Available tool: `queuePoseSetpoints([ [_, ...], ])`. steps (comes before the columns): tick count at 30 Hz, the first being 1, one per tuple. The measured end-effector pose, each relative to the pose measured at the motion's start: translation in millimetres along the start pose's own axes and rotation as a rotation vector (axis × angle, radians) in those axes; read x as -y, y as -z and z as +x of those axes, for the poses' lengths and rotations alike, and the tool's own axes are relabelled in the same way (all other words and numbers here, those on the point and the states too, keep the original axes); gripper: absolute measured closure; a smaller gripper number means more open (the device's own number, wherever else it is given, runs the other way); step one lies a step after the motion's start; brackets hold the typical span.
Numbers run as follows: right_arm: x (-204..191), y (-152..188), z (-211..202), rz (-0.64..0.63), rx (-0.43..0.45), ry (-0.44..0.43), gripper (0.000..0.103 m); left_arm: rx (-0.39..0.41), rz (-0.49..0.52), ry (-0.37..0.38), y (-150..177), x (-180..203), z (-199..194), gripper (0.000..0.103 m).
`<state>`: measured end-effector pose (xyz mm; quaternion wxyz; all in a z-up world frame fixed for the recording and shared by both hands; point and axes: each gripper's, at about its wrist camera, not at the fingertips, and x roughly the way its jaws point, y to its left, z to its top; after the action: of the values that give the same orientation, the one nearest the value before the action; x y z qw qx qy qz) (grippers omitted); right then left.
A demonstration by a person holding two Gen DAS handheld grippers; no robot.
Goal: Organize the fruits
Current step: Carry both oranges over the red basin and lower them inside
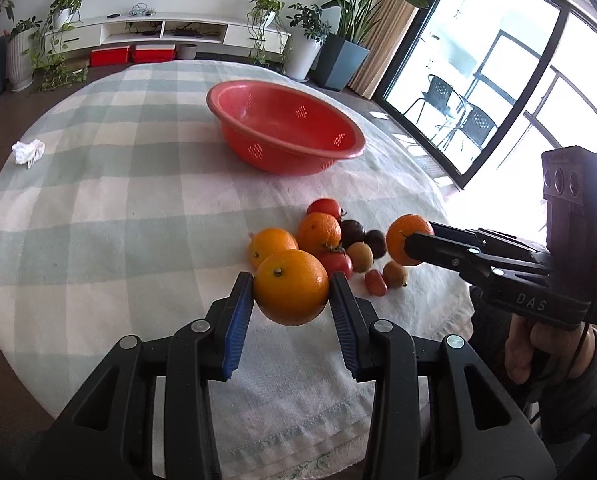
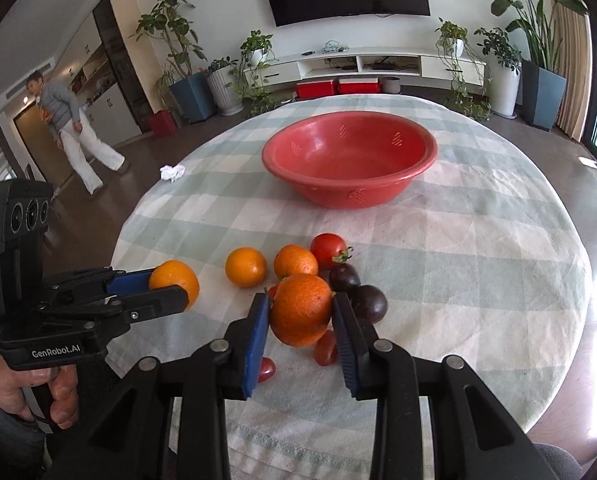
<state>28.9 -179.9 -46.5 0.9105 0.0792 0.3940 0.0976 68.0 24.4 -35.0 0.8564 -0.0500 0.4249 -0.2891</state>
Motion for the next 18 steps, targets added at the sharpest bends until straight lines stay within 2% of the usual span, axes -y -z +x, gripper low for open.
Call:
queuePoseSetpoints([
  [6, 49.0, -44.5, -20.7, 0.071, 0.108, 0.069, 0.068, 0.078, 0.042, -0.038, -58.4, -2.9, -6.5, 0.067],
  [11, 71.0, -91.6, -15.7, 0.098, 0.167, 0.061, 0.068, 0.095, 0.094, -0.084, -122.1, 0.3, 15.7, 0.067],
  [14, 71.5, -116.8, 2.7, 0.081, 0.168, 0.047, 0.068, 0.079, 0.115, -0.103, -154.8, 3.5, 40.6, 0.067],
  [18, 71.6, -139.1, 40.5, 0.061, 0.116, 0.027, 0.068, 0.026, 0.14, -0.141, -183.3, 1.3, 84.4, 0.067],
])
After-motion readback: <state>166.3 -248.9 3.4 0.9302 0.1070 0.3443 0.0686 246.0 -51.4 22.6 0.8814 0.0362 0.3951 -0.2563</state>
